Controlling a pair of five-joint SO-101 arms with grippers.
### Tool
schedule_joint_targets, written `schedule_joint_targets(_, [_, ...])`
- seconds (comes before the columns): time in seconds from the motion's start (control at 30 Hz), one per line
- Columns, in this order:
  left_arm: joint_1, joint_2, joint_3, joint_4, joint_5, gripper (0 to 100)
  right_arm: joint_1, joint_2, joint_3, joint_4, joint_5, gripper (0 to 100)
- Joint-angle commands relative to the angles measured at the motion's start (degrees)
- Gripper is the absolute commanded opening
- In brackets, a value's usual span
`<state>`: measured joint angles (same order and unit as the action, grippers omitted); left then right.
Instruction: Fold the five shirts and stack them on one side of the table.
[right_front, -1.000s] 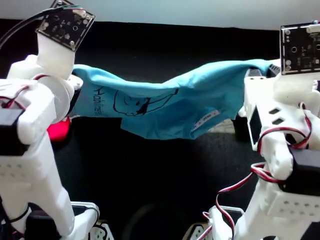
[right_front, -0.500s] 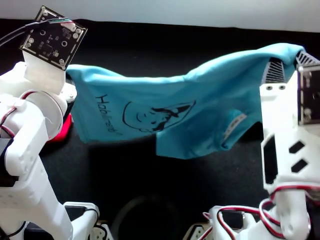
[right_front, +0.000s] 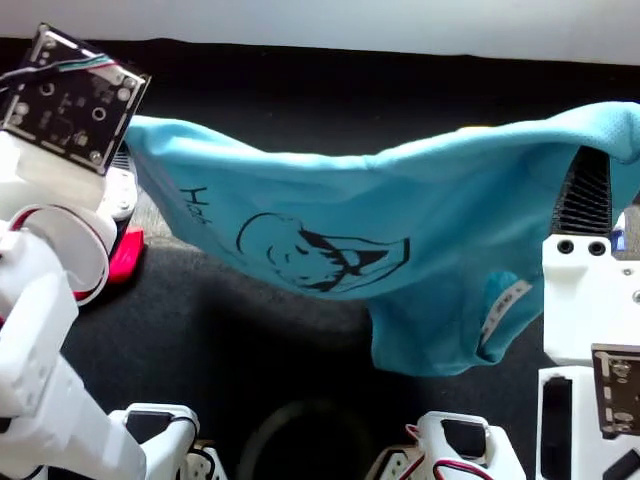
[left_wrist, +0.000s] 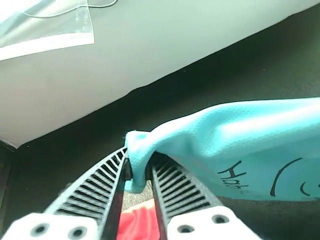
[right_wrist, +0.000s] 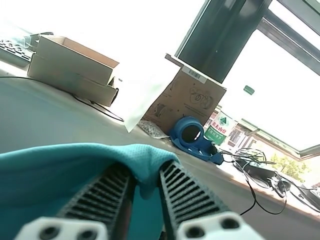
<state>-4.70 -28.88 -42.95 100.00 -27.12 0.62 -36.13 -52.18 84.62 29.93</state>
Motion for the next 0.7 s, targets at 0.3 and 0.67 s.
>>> schedule_joint_targets(0.3, [-4.2,-3.0,3.3,0.3,3.9,1,0.0,-3.5,-1.5,-1.6,0.8,0.6])
schedule_joint_targets(0.67, [-6.4,-18.3,21.6,0.0,3.7,1,0.0,-5.8,-1.5,-3.0,2.9,0.6])
